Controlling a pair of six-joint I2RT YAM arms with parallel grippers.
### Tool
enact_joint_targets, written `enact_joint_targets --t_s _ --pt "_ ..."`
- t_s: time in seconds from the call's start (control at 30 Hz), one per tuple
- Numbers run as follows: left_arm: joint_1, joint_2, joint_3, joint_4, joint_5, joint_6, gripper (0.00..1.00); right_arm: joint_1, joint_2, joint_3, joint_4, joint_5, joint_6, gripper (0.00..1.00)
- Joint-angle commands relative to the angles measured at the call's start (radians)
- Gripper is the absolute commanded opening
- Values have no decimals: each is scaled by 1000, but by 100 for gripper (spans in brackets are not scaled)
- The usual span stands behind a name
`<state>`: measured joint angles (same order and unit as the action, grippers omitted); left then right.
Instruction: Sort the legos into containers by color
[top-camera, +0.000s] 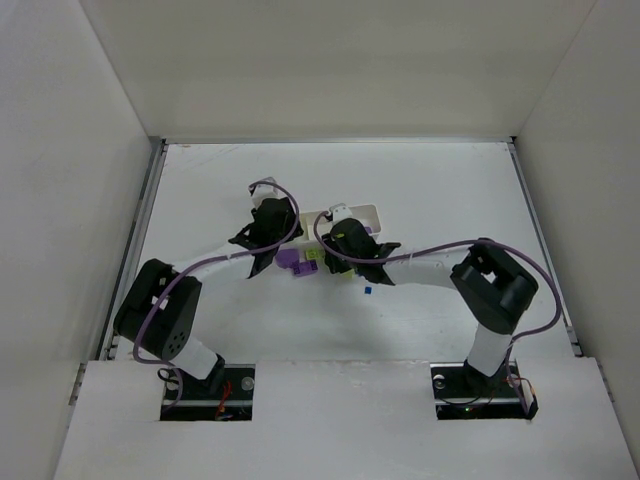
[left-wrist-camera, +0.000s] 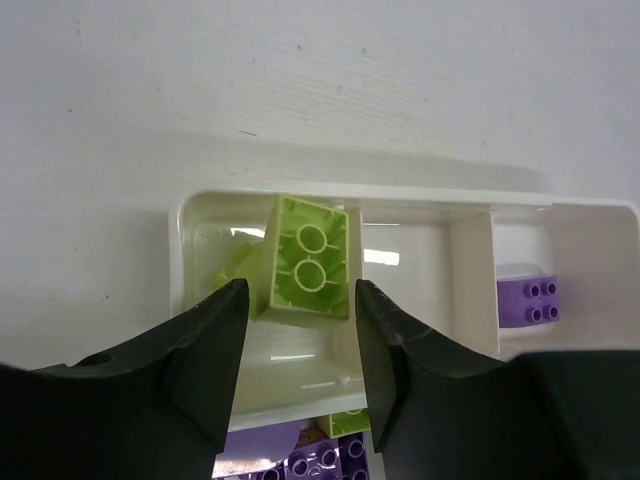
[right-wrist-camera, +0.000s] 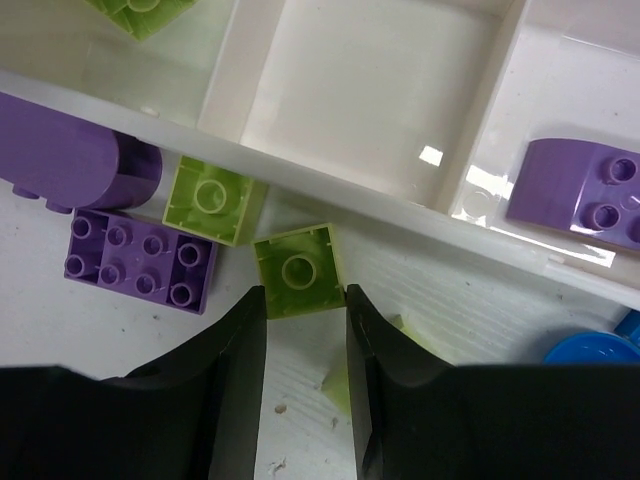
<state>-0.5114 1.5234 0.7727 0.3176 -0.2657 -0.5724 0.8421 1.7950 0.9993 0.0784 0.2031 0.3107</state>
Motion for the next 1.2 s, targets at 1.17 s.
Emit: enact_joint_targets --t_s 1.17 --pt "-117 -715 -506 -141 -84 -145 49 62 153 403 84 16 83 41"
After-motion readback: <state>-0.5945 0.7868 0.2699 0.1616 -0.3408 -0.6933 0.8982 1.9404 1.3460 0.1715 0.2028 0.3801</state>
